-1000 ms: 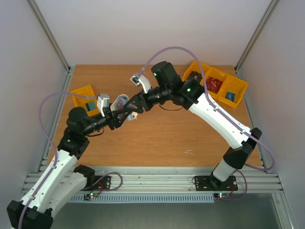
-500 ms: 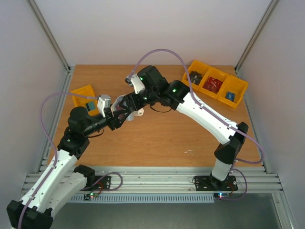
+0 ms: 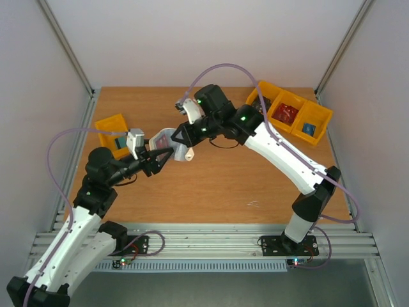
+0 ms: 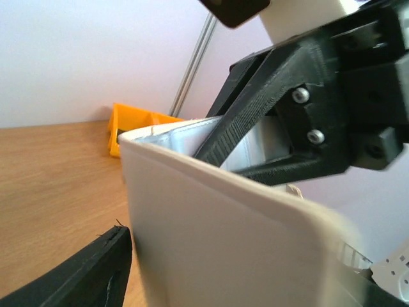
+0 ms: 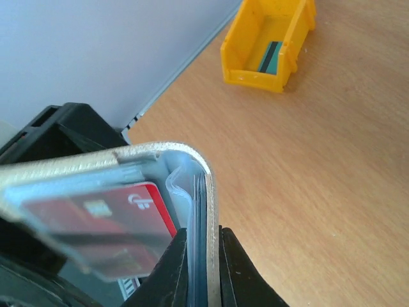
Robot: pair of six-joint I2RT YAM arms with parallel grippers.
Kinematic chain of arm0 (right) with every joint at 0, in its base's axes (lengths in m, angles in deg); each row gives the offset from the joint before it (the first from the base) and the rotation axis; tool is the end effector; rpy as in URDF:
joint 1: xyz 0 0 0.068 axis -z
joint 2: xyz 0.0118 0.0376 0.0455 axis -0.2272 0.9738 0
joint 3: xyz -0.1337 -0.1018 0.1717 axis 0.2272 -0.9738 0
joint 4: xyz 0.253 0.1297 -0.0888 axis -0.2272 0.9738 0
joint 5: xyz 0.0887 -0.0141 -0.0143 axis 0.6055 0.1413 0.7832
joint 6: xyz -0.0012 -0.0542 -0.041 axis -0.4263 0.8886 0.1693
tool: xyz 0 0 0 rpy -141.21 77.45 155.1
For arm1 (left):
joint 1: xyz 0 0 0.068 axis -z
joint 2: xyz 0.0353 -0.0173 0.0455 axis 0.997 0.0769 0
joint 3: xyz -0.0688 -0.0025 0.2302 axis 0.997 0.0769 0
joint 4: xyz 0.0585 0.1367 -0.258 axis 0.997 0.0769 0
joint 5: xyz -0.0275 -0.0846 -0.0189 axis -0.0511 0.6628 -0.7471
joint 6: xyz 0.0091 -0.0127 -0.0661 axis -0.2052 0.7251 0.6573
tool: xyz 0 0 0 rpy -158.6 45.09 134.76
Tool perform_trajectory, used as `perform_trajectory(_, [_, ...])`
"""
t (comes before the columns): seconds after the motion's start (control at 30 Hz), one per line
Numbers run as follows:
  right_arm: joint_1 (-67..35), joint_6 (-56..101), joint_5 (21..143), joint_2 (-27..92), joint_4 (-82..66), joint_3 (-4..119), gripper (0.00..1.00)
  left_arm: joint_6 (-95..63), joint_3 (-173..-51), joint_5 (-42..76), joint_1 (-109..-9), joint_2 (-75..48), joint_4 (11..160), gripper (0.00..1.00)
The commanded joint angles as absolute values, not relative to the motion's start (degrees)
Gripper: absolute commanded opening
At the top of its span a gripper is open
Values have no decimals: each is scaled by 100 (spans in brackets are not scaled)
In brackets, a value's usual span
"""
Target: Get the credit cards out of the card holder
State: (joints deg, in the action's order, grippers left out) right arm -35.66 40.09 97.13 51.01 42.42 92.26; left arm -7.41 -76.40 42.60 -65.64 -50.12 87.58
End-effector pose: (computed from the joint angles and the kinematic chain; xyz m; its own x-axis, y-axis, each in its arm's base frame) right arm 0.2597 0.3291 0.3766 -0.2482 -0.5420 -0.8029 -0.9529 0.2856 0.1017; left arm 0.2211 -0.1128 0.3010 -0.3200 -0.1871 -0.9288 0.7436 0.5578 -0.3686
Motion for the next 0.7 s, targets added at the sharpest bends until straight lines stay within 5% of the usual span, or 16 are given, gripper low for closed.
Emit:
perform_trajectory(0.0, [-3306, 4270, 10455, 4581, 4323, 9156, 1, -669, -7613, 4126, -6619, -5359, 8591, 63])
perform_trajectory(0.43, [-3196, 5208, 11277, 4323, 5348, 9551, 1, -355, -7515, 4927, -6763, -5543, 8400, 44])
perform_trajectory(0.5, [-3191, 5248, 11357, 4316, 5386, 9580, 1, -126, -7436, 5408, -6761, -5505, 7995, 34])
perform_trajectory(0.6, [-3167, 5332, 11455, 4251, 5406, 9566, 1, 171, -7409, 5772, -6764, -5452, 7646, 4])
perform_trajectory(0.67, [-3060, 5352, 11471, 4169, 5354, 9462, 1, 192, -7447, 5783, -6764, -5443, 7703, 0])
